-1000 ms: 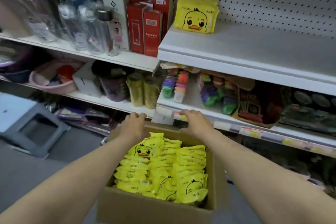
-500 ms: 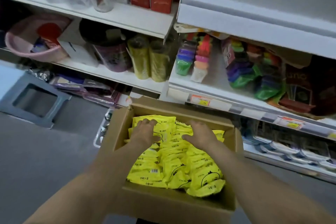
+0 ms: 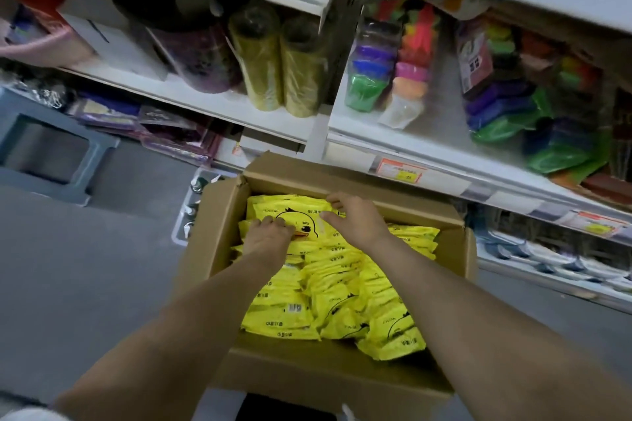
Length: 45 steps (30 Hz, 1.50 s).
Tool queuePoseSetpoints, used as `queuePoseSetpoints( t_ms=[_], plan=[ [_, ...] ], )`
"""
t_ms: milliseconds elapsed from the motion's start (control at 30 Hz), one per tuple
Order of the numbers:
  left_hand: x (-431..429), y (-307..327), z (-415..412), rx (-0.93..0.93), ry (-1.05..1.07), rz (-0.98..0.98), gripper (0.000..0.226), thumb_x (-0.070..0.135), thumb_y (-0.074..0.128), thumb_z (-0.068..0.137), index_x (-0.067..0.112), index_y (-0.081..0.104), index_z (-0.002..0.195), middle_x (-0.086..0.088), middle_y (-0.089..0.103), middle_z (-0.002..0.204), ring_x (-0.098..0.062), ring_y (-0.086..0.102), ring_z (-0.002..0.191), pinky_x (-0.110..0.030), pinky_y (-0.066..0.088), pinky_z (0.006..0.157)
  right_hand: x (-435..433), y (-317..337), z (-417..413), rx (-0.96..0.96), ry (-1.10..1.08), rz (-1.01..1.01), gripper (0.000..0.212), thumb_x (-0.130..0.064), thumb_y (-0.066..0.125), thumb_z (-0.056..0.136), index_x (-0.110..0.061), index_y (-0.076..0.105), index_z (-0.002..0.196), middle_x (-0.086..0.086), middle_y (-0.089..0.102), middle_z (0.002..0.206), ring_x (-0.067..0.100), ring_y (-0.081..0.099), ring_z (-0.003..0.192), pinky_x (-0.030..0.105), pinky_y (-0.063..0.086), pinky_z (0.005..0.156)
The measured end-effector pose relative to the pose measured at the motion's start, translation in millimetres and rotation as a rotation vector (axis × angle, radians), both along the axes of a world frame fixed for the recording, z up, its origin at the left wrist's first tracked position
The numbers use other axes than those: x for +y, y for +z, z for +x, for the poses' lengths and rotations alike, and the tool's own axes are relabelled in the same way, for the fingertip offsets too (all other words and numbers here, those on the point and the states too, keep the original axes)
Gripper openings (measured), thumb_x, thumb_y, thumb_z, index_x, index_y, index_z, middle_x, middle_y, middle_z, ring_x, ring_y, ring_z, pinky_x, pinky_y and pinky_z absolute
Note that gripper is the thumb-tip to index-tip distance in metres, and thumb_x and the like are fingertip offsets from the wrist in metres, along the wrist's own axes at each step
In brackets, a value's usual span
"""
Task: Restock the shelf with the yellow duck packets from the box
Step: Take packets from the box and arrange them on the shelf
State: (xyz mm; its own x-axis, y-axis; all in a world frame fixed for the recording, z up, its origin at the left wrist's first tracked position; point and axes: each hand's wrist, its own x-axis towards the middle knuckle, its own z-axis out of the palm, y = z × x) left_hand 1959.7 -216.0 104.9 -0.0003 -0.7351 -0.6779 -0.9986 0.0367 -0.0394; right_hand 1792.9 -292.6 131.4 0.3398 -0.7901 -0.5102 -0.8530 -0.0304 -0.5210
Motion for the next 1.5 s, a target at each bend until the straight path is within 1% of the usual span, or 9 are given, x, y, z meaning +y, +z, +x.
queuePoseSetpoints(
  t_ms=[200, 433, 600, 733, 867, 1000, 1133, 1333, 1500],
  plan=[
    [-7.6, 16.3, 27.3, 0.116, 0.032, 0.138, 0.059, 0.045, 0.073, 0.08, 0.025, 0.054, 0.132, 0.001, 0.055, 0.131, -0.022, 0.045, 0.126, -0.038, 0.036, 0.103, 6.9, -5.4, 24.7, 0.134, -0.01, -0.118, 0.039, -0.05, 0.064, 0.09, -0.031, 0.064, 0.124, -0.006, 0.069, 0.121, 0.021, 0.061, 0.114, 0.031, 0.048, 0.085],
    [16.4, 19.2, 73.1, 0.492, 0.677, 0.342, 0.111, 0.062, 0.089, 0.038, 0.013, 0.055, 0.132, -0.001, 0.06, 0.132, -0.024, 0.057, 0.117, -0.041, 0.048, 0.1, 35.4, -18.6, 34.1, 0.228, 0.016, -0.01, 0.037, -0.042, 0.071, 0.086, -0.03, 0.065, 0.12, 0.002, 0.048, 0.128, 0.023, 0.038, 0.13, 0.033, 0.042, 0.099],
    [66.7, 35.5, 72.5, 0.75, 1.021, 0.359, 0.063, 0.033, 0.094, 0.055, 0.018, 0.07, 0.112, -0.002, 0.074, 0.103, -0.024, 0.069, 0.097, -0.045, 0.052, 0.095, 59.6, -32.8, 43.0, 0.124, -0.085, 0.125, 0.043, -0.035, 0.079, 0.08, -0.02, 0.053, 0.112, 0.004, 0.062, 0.112, 0.027, 0.059, 0.108, 0.03, 0.043, 0.073],
    [93.3, 48.5, 63.1, 0.853, 1.2, 0.297, 0.045, 0.019, 0.087, 0.069, 0.016, 0.069, 0.11, -0.005, 0.074, 0.104, -0.025, 0.07, 0.095, -0.043, 0.054, 0.092, 75.3, -43.5, 39.7, 0.113, -0.072, 0.192, 0.05, -0.04, 0.073, 0.085, -0.03, 0.058, 0.132, 0.008, 0.058, 0.126, 0.027, 0.054, 0.122, 0.034, 0.048, 0.092],
    [98.4, 62.4, 57.1, 0.965, 1.351, 0.232, 0.049, 0.016, 0.087, 0.068, 0.009, 0.067, 0.113, -0.011, 0.075, 0.099, -0.029, 0.073, 0.089, -0.045, 0.058, 0.081, 70.3, -27.8, 16.8, 0.035, -0.246, 0.204, 0.024, -0.038, 0.059, 0.097, -0.016, 0.068, 0.094, 0.009, 0.054, 0.112, 0.023, 0.051, 0.107, 0.031, 0.042, 0.083],
    [88.9, 81.5, 45.3, 1.023, 1.377, 0.17, 0.067, 0.03, 0.093, 0.055, 0.014, 0.066, 0.114, -0.008, 0.074, 0.104, -0.028, 0.071, 0.095, -0.048, 0.056, 0.087, 71.3, -6.5, -19.0, -0.077, -0.398, 0.21, 0.046, -0.046, 0.058, 0.095, -0.008, 0.053, 0.071, 0.006, 0.052, 0.072, 0.028, 0.05, 0.08, 0.032, 0.036, 0.06],
    [72.4, 88.4, 33.9, 1.051, 1.299, 0.071, 0.128, 0.062, 0.094, 0.03, 0.021, 0.046, 0.14, -0.002, 0.056, 0.138, -0.028, 0.055, 0.125, -0.052, 0.042, 0.106, 83.1, 25.4, -50.2, -0.373, -0.7, 0.295, 0.083, -0.061, 0.073, 0.078, -0.009, 0.053, 0.139, 0.0, 0.052, 0.134, 0.026, 0.056, 0.114, 0.041, 0.06, 0.075],
    [57.4, 189.8, -16.4, 1.086, 1.087, 0.064, 0.041, 0.032, 0.082, 0.074, 0.023, 0.06, 0.108, 0.002, 0.065, 0.119, -0.011, 0.059, 0.098, -0.033, 0.043, 0.097, 109.8, 72.4, -91.2, -0.58, -0.89, 0.406, 0.087, -0.024, 0.081, 0.082, -0.005, 0.032, 0.151, 0.005, 0.06, 0.127, 0.018, 0.058, 0.102, 0.038, 0.054, 0.093],
    [35.4, 237.4, -31.6, 1.042, 0.902, 0.004, 0.072, 0.033, 0.096, 0.041, 0.017, 0.071, 0.106, -0.006, 0.075, 0.101, -0.028, 0.07, 0.099, -0.05, 0.051, 0.095, 119.0, 113.5, -126.0, -0.71, -0.852, 0.502, 0.059, -0.017, 0.087, 0.073, -0.017, 0.055, 0.122, -0.001, 0.068, 0.113, 0.018, 0.061, 0.107, 0.038, 0.054, 0.079]
  ],
)
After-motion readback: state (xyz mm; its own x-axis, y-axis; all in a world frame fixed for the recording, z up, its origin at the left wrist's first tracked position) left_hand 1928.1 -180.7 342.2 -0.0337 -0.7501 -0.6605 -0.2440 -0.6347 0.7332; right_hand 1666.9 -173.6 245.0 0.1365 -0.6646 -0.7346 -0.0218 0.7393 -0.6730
